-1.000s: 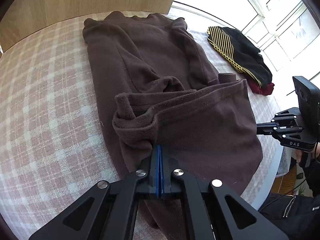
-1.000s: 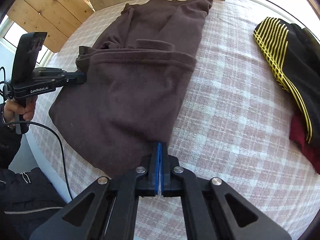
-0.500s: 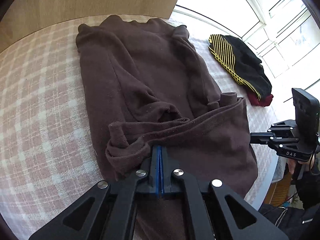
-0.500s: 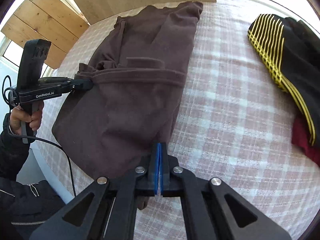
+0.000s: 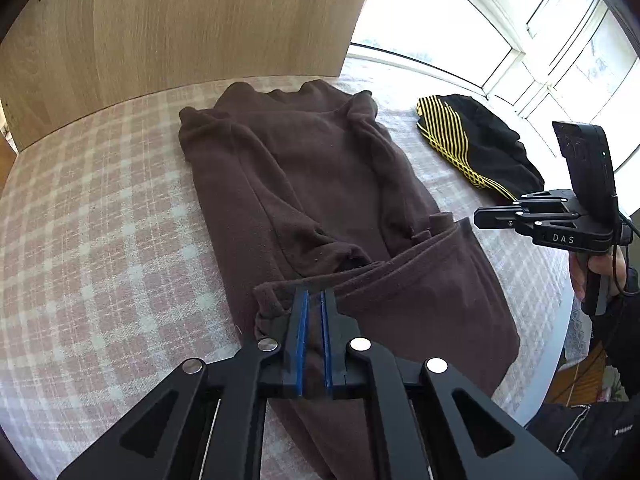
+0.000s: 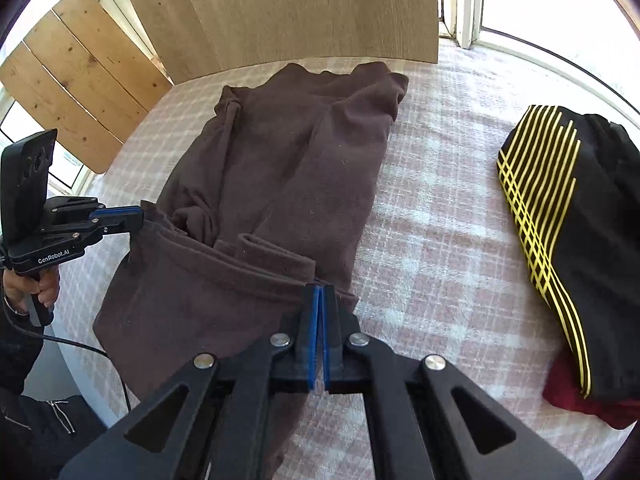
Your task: Fold clothes
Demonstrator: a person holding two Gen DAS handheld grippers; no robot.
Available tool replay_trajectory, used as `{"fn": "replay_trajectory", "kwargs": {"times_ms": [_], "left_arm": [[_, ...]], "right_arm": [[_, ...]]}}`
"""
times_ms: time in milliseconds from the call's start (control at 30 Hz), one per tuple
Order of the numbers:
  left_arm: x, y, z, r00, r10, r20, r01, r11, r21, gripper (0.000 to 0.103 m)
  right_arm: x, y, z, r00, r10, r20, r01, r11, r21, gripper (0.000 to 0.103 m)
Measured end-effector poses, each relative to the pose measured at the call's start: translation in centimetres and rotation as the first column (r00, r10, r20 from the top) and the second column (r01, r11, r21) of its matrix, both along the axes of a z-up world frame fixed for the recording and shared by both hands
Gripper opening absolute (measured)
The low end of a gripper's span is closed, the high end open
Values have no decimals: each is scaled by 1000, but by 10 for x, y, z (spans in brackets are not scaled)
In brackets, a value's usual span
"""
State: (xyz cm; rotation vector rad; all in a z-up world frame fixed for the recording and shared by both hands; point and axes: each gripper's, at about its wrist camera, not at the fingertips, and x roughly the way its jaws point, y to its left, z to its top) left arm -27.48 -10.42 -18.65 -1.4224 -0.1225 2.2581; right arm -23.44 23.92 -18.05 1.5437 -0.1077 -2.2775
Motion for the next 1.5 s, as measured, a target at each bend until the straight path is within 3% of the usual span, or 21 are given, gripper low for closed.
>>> {"fn": "replay_trajectory", "kwargs": {"times_ms": [133,200,267,367,500,600,867,967,1067,1167,1300,1367,1433,1500], "left_arm": [[52,10,17,999,-53,12,53,998,-27,13],[75,5,10,998,-40,49,43,997,-61,16],[92,-3,0,996,-9,86,14,998,-66,29],[105,-9,-17,990,32,137,-26,999,-47,32],[105,-5,-29,989,45,140,-42,999,-25,32],[102,-2,-31,989,31,142,-32,999,5,22],[104,-11,-27,988,41,151,-48,998,45,17],[103,-10,-27,988,31,149,-37,999,38,17],[101,-13,-32,986,28,162,-36,998,50,17],[102,-13,-34,986,25,165,-33,998,48,18],[106,-18,-27,986,24,164,-30,999,37,17],[108,-25,-17,988,37,148,-42,999,26,14],[103,-33,-3,992,52,117,-58,997,47,14],[88,-34,7,995,56,80,-62,996,66,15]], "right_arm": [[56,6,0,998,3,66,-2,1000,-19,3],[83,5,-12,993,-3,122,4,1000,-10,3],[102,1,-25,985,-19,169,16,1000,23,4],[118,-8,-33,982,-6,187,1,1000,27,6],[122,-13,-33,986,12,168,-22,998,56,17],[120,-15,-34,987,27,158,-38,997,70,20],[121,-19,-31,988,61,143,-67,997,36,20],[121,-18,-29,989,85,123,-91,995,43,12],[118,2,-36,986,32,164,-34,999,10,8],[116,-3,-42,982,38,187,-53,996,76,8],[118,2,-15,992,4,125,-23,988,155,8],[114,6,10,999,-22,32,18,991,133,9],[106,-2,24,999,10,-36,-7,996,93,9],[91,-24,26,996,43,-76,-34,992,118,9]]}}
